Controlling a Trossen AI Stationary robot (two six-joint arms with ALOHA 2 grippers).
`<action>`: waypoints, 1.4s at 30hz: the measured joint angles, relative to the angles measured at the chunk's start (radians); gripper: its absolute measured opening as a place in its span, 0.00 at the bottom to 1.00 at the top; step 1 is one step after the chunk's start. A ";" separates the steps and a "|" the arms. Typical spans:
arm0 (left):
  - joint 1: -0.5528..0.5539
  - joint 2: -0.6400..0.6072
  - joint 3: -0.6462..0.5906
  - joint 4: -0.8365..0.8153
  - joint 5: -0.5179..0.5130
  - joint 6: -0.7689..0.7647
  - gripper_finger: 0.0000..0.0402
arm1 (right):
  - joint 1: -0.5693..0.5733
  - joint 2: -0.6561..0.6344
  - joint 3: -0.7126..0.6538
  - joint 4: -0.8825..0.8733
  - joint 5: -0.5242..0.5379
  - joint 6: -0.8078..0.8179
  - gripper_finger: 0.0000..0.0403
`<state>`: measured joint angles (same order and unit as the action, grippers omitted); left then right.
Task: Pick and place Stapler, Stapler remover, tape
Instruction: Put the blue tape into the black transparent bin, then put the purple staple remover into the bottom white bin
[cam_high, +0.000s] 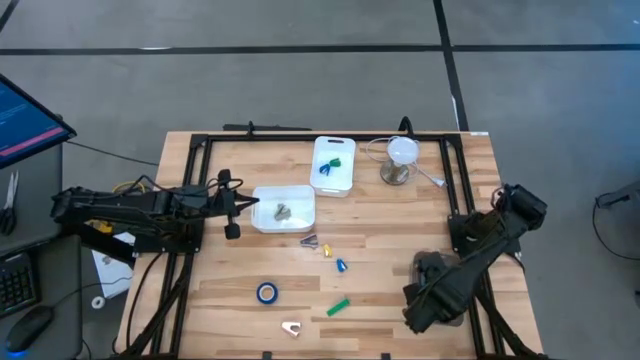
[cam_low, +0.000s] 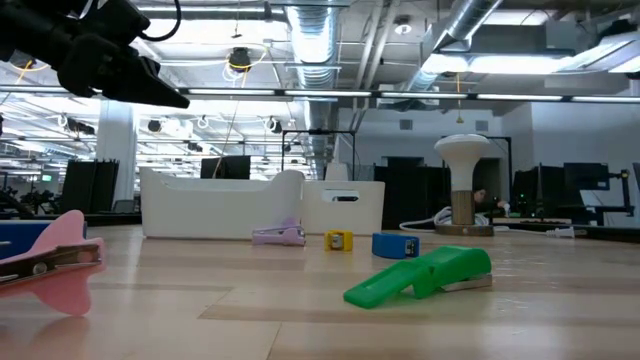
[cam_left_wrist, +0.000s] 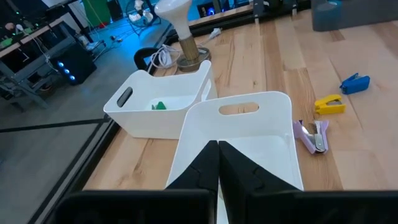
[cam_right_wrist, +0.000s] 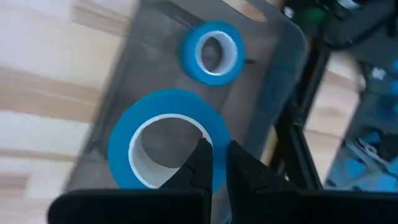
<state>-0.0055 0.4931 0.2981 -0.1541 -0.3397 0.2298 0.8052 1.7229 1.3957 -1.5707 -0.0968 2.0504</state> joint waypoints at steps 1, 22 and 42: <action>0.000 0.000 0.000 0.000 0.000 0.000 0.00 | 0.006 0.000 -0.014 0.001 -0.015 0.016 0.02; 0.000 0.000 0.000 0.000 0.000 0.000 0.00 | 0.024 0.000 -0.343 0.285 -0.033 0.116 0.02; 0.000 0.000 -0.001 0.000 0.000 -0.001 0.00 | -0.050 -0.003 -0.156 0.217 -0.037 -0.243 0.40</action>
<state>-0.0055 0.4931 0.2974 -0.1539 -0.3393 0.2291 0.7556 1.7201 1.2400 -1.3537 -0.1333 1.8074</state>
